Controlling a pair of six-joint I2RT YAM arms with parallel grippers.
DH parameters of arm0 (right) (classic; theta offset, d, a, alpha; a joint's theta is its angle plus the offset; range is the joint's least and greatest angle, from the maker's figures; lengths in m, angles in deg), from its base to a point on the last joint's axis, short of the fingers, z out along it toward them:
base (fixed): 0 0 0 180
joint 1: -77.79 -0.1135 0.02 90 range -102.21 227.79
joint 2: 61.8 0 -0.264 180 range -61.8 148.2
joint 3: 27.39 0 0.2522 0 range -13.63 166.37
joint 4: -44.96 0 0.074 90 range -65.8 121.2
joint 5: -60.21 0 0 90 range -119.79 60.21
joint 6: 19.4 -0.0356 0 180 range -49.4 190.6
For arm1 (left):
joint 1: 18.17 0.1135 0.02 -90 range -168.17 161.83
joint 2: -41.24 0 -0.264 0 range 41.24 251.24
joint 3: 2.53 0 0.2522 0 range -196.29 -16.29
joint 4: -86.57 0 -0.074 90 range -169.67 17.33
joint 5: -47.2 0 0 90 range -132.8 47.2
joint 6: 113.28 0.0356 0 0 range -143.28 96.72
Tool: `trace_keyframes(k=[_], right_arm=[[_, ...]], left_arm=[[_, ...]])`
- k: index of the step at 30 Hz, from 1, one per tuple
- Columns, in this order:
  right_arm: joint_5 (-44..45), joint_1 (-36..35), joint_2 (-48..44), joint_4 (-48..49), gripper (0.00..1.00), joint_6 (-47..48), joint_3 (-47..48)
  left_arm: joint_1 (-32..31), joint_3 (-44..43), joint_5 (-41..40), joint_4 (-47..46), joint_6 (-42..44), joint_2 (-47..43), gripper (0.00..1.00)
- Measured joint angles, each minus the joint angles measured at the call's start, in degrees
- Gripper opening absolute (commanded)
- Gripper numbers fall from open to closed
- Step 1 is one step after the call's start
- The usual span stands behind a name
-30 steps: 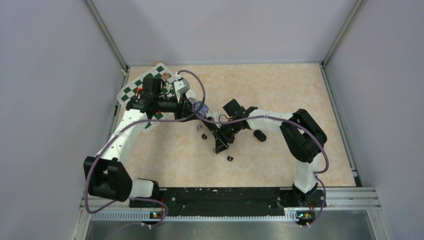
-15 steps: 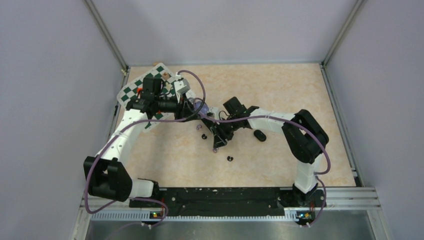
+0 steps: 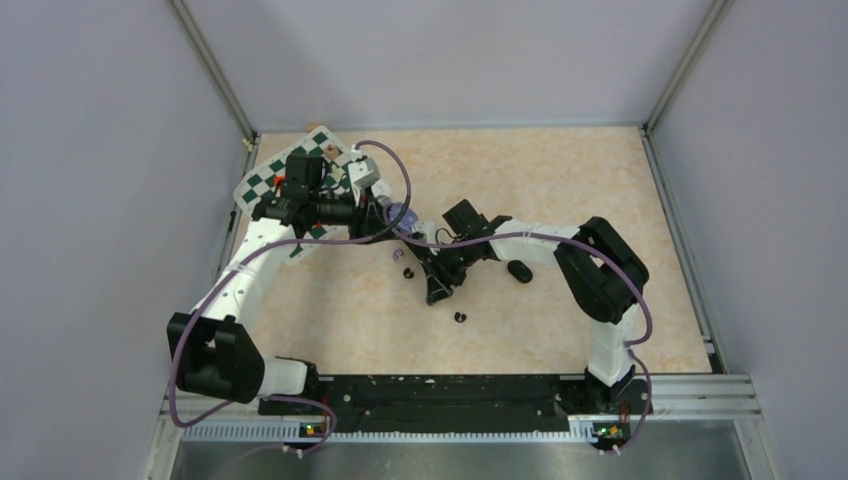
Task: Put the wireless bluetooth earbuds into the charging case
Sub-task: Adjust the earbud at the center of the board.
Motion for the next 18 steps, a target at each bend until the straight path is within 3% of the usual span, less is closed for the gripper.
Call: trace_keyframes(k=[18], right_arm=[[-7.69, -0.48, 0.24, -3.91, 0.50, 1.79, 0.00]], left_arm=[[0.00, 0.00, 0.00, 0.48, 0.57, 0.00, 0.00]])
